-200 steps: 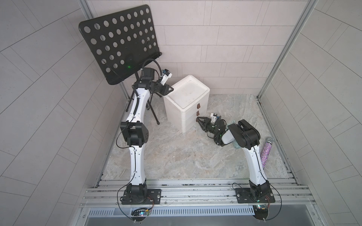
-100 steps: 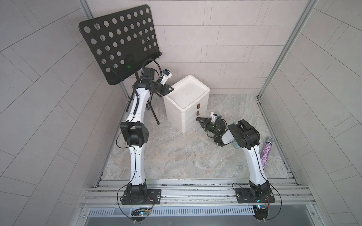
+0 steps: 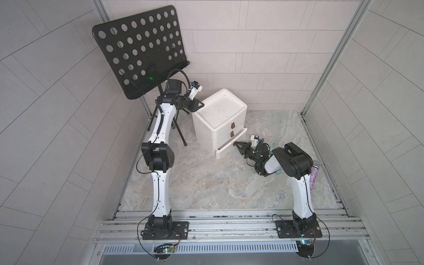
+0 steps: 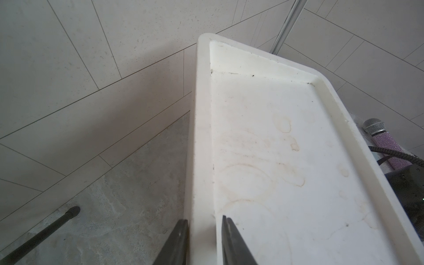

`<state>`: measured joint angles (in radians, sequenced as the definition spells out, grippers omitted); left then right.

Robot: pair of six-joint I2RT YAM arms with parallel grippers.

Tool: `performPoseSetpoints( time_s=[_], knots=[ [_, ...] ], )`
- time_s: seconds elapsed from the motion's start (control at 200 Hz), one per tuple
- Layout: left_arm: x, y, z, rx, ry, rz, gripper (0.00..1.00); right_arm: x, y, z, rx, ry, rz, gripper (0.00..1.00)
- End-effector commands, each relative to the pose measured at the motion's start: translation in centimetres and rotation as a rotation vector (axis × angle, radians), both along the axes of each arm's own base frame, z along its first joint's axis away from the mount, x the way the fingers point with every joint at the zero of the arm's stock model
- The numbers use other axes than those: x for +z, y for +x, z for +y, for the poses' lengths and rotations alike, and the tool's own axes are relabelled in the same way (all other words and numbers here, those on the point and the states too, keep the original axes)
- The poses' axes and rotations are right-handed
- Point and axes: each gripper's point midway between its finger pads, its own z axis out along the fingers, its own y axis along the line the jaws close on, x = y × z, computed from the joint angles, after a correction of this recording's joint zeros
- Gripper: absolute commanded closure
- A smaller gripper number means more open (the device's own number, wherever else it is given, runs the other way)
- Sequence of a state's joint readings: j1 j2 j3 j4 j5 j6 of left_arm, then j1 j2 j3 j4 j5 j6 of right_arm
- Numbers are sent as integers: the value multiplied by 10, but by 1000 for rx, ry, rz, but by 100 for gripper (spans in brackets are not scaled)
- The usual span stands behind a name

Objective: Place the umbrella in the drawer by color
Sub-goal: Open the drawer in the storage box.

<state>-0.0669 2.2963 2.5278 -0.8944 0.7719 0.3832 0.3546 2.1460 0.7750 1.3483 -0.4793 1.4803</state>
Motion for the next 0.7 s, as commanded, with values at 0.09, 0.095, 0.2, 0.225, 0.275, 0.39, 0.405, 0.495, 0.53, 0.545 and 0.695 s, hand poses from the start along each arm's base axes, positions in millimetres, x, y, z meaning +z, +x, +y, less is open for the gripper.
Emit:
performPoseSetpoints(
  time_s=[0.09,0.095,0.2,0.225,0.275,0.39,0.405,0.495,0.53,0.545,0.695],
  knots=[
    [-51,-16,-15,-61,8,166,70,0,-39,-5,58,-68,5,100],
    [-51,-16,-15,-60,8,165,70,1,-39,-5,58,-68,3,100],
    [-50,-16,-14,-58,8,165,70,-12,-63,-12,80,-115,45,100],
    [-50,-15,-14,-57,7,164,70,-15,-67,-14,82,-124,53,100],
    [-50,-15,-14,-53,6,164,70,-15,-74,-16,86,-139,55,100],
    [-50,-14,-14,-52,5,164,70,-18,-89,-22,98,-181,70,100],
    [-51,-14,-14,-51,6,164,70,-18,-91,-22,102,-185,74,100],
    [-50,-14,-13,-50,8,163,70,-18,-101,-23,115,-209,80,100],
    [-50,-14,-13,-49,7,163,70,-18,-104,-24,120,-216,82,100],
    [-51,-13,-13,-48,7,163,70,-18,-106,-25,119,-220,83,100],
    [-49,-14,-14,-48,3,163,70,-19,-116,-30,126,-265,93,100]
  ],
)
